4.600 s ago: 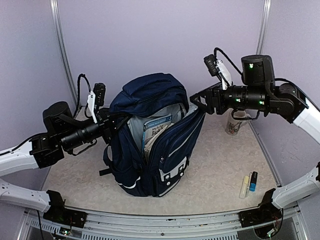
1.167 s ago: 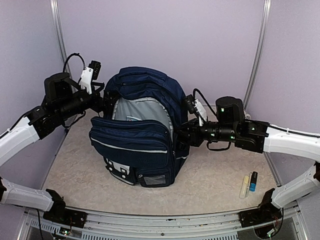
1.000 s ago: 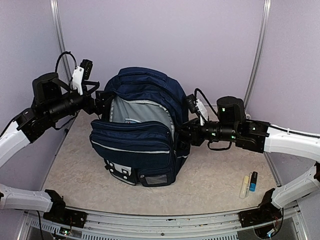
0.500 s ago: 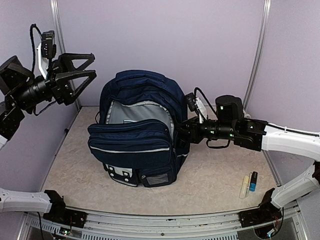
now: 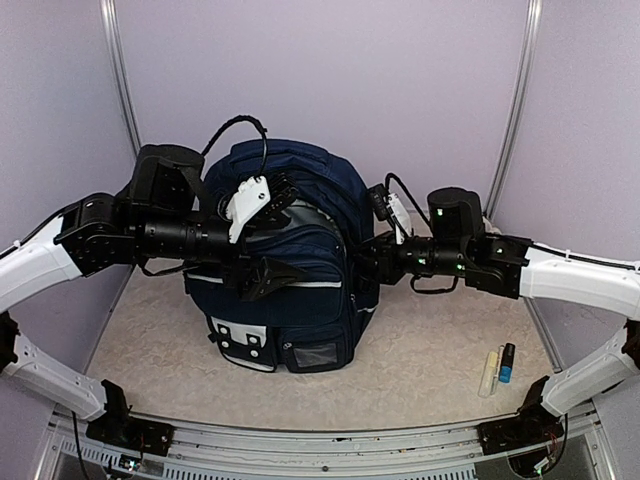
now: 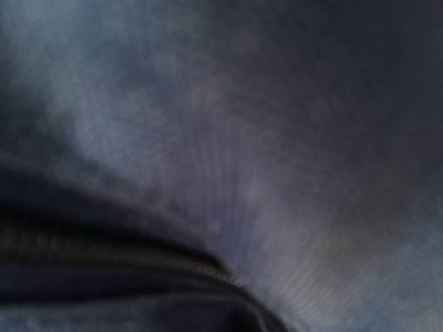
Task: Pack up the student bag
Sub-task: Pick up the pen from the center of the board, then place the pen in the lower front pocket of the bag.
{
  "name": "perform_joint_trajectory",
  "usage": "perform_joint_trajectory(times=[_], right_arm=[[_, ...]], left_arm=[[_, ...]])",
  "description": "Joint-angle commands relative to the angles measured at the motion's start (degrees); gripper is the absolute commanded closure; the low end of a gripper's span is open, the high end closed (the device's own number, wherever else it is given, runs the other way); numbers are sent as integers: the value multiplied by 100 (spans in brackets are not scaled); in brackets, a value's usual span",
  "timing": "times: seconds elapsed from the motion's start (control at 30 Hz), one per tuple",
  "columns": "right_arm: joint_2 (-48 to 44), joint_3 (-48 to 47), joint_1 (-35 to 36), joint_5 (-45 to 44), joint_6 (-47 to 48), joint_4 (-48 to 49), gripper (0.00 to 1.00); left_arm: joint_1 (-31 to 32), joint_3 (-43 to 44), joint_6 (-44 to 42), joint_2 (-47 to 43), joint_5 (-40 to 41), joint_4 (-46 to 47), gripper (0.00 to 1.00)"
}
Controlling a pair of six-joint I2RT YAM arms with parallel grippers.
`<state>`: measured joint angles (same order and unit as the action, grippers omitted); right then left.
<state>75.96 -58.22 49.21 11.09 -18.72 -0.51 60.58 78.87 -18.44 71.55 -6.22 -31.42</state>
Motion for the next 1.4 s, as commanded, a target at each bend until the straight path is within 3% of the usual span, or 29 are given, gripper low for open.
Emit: perform_joint_trajectory(times=[0.0,0.03,0.1,0.17,0.23,0.37,0.47,0.6,0.8,1.1,1.23,1.37], right_arm=[[-83,-109,-99,196,231,-75,100],[-135,-109,-96,270,288,-102,96],[-276,-109,-97,311,408,-184,86],[-491,-100,-102,246,563,-327,71],[-747,-47,-99,101,744,-486,59],[-1368,412,-93,104,1302,-599,54],[-1741,818,49,253,1536,-619,64],[-1983,1618,497,644,1798,139,73],[-1322,2004,894,236,1929,828,80],[-611,1967,911,-705,2112,1471,73],[-470,1921,911,-735,2210,1546,67],[-339,1826,907,-559,2244,1573,75]], left_arm=[[-6,-93,-506,-40,661,-151,12],[-18,-174,-530,-103,603,-65,19],[-35,-277,-559,-223,401,61,44],[-45,-393,-603,-363,157,161,75],[-53,-555,-615,-513,67,326,99],[-64,-619,-559,-604,-70,371,100],[-55,-638,-570,-610,-125,420,100],[-55,-666,-569,-588,-213,479,100],[-22,-629,-507,-505,-217,500,100],[79,-642,-473,-581,-187,461,100],[108,-658,-487,-613,-224,469,100],[121,-652,-518,-594,-226,486,100]])
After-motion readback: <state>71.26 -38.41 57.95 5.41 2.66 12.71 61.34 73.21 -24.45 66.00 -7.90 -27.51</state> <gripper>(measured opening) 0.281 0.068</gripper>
